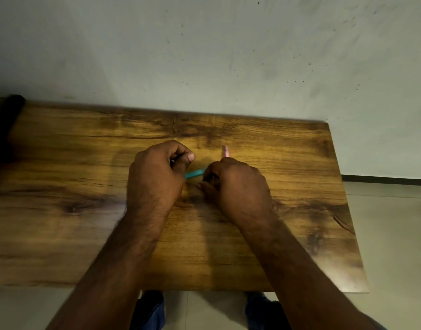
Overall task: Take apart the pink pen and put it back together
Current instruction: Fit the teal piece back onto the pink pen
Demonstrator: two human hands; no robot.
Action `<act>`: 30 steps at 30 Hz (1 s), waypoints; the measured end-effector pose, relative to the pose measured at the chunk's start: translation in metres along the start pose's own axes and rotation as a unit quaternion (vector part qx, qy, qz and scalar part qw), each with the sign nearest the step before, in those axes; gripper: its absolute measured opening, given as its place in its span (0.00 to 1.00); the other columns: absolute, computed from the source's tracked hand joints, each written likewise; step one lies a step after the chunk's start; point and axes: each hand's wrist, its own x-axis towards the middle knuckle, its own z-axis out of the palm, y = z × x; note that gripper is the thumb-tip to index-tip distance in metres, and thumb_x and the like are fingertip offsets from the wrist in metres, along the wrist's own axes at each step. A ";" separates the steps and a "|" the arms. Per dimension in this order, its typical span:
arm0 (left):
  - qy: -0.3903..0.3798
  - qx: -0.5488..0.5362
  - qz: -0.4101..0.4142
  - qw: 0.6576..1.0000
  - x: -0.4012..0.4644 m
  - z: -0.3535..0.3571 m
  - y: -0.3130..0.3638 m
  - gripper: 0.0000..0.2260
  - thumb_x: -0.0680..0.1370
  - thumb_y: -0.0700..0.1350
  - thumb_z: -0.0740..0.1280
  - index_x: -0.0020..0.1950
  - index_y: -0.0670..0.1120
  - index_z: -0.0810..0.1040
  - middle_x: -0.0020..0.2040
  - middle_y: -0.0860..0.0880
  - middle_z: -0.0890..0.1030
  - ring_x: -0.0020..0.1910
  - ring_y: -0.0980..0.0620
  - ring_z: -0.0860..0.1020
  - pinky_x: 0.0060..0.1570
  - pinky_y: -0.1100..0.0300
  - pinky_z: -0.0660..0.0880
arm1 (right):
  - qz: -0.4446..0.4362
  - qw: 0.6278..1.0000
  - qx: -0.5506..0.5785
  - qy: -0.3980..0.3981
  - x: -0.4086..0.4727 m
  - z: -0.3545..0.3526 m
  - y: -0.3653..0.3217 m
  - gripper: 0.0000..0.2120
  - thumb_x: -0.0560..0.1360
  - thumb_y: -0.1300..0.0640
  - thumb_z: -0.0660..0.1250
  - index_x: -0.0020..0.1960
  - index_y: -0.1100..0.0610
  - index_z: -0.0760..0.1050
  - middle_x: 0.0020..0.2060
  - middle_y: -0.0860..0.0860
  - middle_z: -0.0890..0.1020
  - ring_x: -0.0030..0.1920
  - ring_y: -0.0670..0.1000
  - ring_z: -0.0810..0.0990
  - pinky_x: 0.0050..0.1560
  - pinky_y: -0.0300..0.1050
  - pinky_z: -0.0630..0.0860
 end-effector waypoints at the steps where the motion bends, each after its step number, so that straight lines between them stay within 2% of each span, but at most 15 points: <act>1: -0.005 0.006 0.000 1.000 0.000 0.001 0.000 0.02 0.80 0.48 0.72 0.48 0.54 0.85 0.40 0.62 0.81 0.43 0.66 0.78 0.41 0.66 0.73 | -0.004 1.000 -0.004 0.002 0.000 0.001 -0.001 0.11 0.75 0.44 0.74 0.51 0.49 0.83 0.46 0.50 0.83 0.44 0.54 0.83 0.41 0.46 0.75; 4: -0.023 0.033 -0.001 0.999 -0.001 0.001 -0.001 0.02 0.78 0.48 0.74 0.48 0.56 0.85 0.40 0.62 0.80 0.43 0.66 0.78 0.41 0.64 0.75 | 0.008 1.000 0.028 -0.006 0.000 0.000 0.002 0.08 0.73 0.47 0.75 0.50 0.49 0.83 0.46 0.49 0.82 0.44 0.53 0.82 0.41 0.45 0.75; 7: -0.056 0.053 -0.017 0.997 -0.001 0.001 -0.003 0.07 0.75 0.49 0.78 0.51 0.56 0.86 0.45 0.59 0.83 0.45 0.59 0.80 0.50 0.53 0.81 | 0.086 0.983 0.159 0.004 0.004 -0.006 0.012 0.05 0.72 0.50 0.78 0.46 0.47 0.84 0.43 0.44 0.84 0.41 0.44 0.81 0.42 0.43 0.78; 9: -0.075 0.086 -0.024 0.993 -0.002 0.002 -0.002 0.12 0.71 0.50 0.80 0.53 0.56 0.86 0.47 0.58 0.82 0.47 0.56 0.80 0.53 0.48 0.80 | 0.155 0.949 0.273 0.031 0.009 -0.011 0.021 0.04 0.72 0.54 0.79 0.43 0.49 0.85 0.39 0.44 0.86 0.38 0.42 0.83 0.42 0.42 0.80; 12: -0.083 0.125 -0.021 0.988 -0.002 0.003 0.000 0.15 0.69 0.51 0.82 0.53 0.57 0.85 0.48 0.58 0.80 0.48 0.55 0.79 0.54 0.47 0.79 | 0.204 0.896 0.390 0.067 0.012 -0.019 0.028 0.04 0.72 0.58 0.79 0.45 0.51 0.85 0.40 0.48 0.87 0.42 0.46 0.86 0.44 0.44 0.83; 16: -0.085 0.111 -0.025 0.990 -0.001 0.004 0.000 0.09 0.70 0.50 0.81 0.47 0.57 0.85 0.43 0.58 0.80 0.45 0.56 0.79 0.52 0.48 0.80 | 0.215 0.839 0.495 0.071 0.010 -0.023 0.029 0.04 0.74 0.61 0.77 0.49 0.58 0.84 0.39 0.57 0.87 0.38 0.48 0.85 0.37 0.40 0.81; 21: -0.077 0.086 -0.001 0.993 -0.003 0.004 0.001 0.07 0.72 0.49 0.80 0.46 0.56 0.85 0.42 0.58 0.80 0.43 0.57 0.79 0.48 0.51 0.80 | 0.238 0.785 0.569 0.059 0.011 -0.024 0.029 0.07 0.75 0.66 0.74 0.53 0.65 0.83 0.42 0.61 0.86 0.38 0.50 0.84 0.40 0.40 0.82; 25: -0.050 0.038 0.043 0.997 -0.003 0.004 0.005 0.07 0.72 0.47 0.79 0.49 0.52 0.86 0.43 0.57 0.80 0.42 0.58 0.79 0.44 0.58 0.78 | 0.240 0.779 0.577 0.055 0.012 -0.024 0.030 0.07 0.75 0.67 0.74 0.52 0.68 0.82 0.41 0.62 0.85 0.36 0.48 0.85 0.39 0.38 0.81; 30: -0.053 0.006 0.103 0.993 -0.005 0.002 0.012 0.08 0.73 0.45 0.78 0.51 0.50 0.85 0.46 0.55 0.80 0.44 0.56 0.78 0.44 0.54 0.79 | 0.227 0.789 0.569 0.053 0.012 -0.022 0.031 0.07 0.74 0.64 0.76 0.51 0.66 0.83 0.39 0.59 0.85 0.37 0.49 0.85 0.39 0.39 0.81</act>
